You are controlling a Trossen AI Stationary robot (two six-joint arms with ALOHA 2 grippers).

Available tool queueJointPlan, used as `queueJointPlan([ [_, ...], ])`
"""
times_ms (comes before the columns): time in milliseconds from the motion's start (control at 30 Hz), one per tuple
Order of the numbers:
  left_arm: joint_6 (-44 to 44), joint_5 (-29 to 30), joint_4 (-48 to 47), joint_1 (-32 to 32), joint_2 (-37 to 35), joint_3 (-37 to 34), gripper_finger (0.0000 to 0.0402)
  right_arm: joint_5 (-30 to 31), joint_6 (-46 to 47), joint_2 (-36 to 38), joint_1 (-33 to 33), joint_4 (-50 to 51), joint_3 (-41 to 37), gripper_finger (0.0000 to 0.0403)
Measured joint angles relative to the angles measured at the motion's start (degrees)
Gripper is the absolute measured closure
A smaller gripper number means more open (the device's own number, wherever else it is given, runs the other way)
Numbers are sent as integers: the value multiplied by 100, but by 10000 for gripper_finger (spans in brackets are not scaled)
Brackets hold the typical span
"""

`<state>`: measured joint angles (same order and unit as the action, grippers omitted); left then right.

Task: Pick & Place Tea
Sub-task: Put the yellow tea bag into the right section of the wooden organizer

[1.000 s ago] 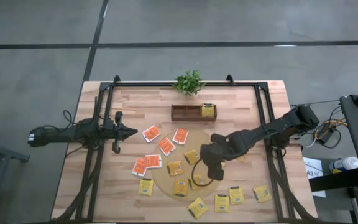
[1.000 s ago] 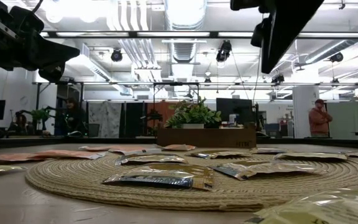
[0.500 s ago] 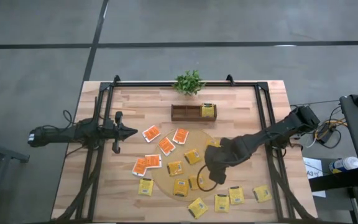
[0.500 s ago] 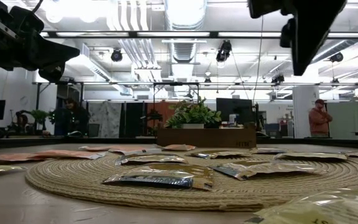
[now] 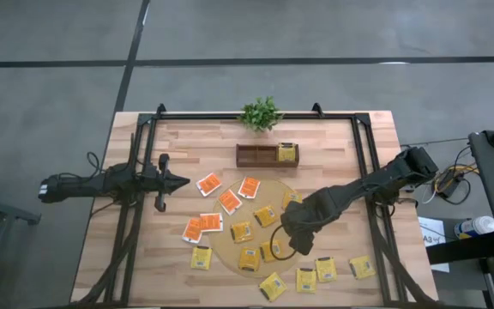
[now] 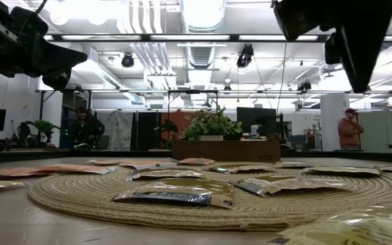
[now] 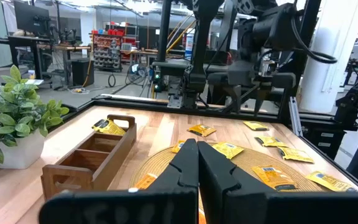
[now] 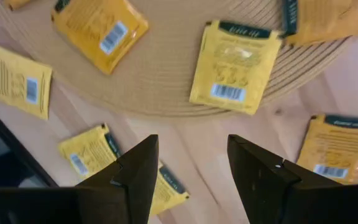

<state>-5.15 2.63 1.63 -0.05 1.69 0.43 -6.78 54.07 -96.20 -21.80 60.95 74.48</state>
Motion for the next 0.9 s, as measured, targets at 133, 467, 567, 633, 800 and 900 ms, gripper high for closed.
queueJointPlan([
  [133,1,0,-2,0,1,-1,402,-121,-150,-229,5,-152,-15,205],
  [467,0,-2,-7,0,1,-2,402,-25,-421,-698,208,-445,-37,139],
  [567,2,-2,-7,0,2,0,402,288,-601,-758,225,-461,-44,127],
  [633,0,0,-7,0,2,-2,402,433,-684,-784,242,-470,-55,122],
  [800,2,-2,-7,1,2,0,402,510,-746,-851,350,-500,-215,125],
  [900,2,-2,-8,0,2,0,402,438,-786,-898,427,-712,-409,131],
])
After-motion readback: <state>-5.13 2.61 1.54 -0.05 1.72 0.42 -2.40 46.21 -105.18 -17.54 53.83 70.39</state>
